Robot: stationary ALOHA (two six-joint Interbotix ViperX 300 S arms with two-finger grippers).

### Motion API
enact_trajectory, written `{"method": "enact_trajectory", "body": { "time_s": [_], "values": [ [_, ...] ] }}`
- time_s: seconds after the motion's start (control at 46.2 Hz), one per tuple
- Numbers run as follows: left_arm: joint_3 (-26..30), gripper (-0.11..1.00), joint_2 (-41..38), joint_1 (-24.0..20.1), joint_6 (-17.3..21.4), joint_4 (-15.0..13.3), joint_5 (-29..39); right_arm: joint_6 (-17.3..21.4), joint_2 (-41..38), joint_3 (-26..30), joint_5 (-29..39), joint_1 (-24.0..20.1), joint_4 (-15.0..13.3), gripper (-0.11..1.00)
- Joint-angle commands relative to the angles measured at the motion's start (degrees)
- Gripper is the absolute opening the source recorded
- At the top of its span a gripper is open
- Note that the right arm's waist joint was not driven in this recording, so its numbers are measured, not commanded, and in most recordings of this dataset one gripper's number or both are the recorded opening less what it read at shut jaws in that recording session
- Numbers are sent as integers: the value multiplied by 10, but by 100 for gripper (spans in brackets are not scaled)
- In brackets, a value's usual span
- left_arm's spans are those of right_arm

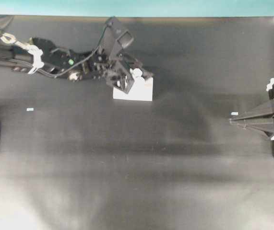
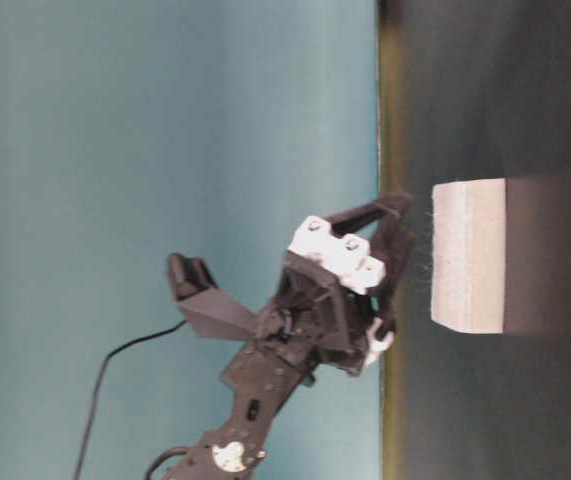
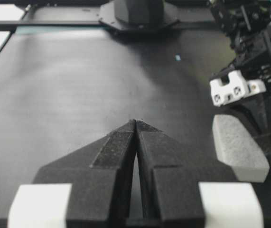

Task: Push the sponge with the left arm to wipe the table.
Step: 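Lower the left gripper and close it onto the white sponge, then drag the sponge with the left gripper toward the front-left table corner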

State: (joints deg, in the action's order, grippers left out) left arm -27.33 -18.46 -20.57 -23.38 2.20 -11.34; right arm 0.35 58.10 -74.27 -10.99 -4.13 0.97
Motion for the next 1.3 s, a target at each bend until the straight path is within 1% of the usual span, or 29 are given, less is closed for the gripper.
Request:
{"method": "enact_trajectory", "body": {
  "time_s": [0.0,0.238,0.455,0.584,0.823,1.039,1.277],
  "values": [
    [3,63,-4,2,-3,3,-1,4,-3,2,-3,0,1,-1],
    [-6,63,-13,6,-18,3,-1,4,-3,-1,-4,0,2,-1],
    [-28,63,-10,17,-21,3,-1,4,-3,-4,-4,0,2,0],
    [-41,58,-4,24,-24,3,-2,4,-1,-6,-4,0,1,0],
    [-69,43,18,45,-54,3,-4,4,4,-9,-4,0,2,0],
    [-103,42,47,72,-65,3,-5,4,11,-14,-3,0,1,-1],
    [-149,41,80,103,-112,3,-5,4,17,-19,-3,0,1,-1]
  ]
}}
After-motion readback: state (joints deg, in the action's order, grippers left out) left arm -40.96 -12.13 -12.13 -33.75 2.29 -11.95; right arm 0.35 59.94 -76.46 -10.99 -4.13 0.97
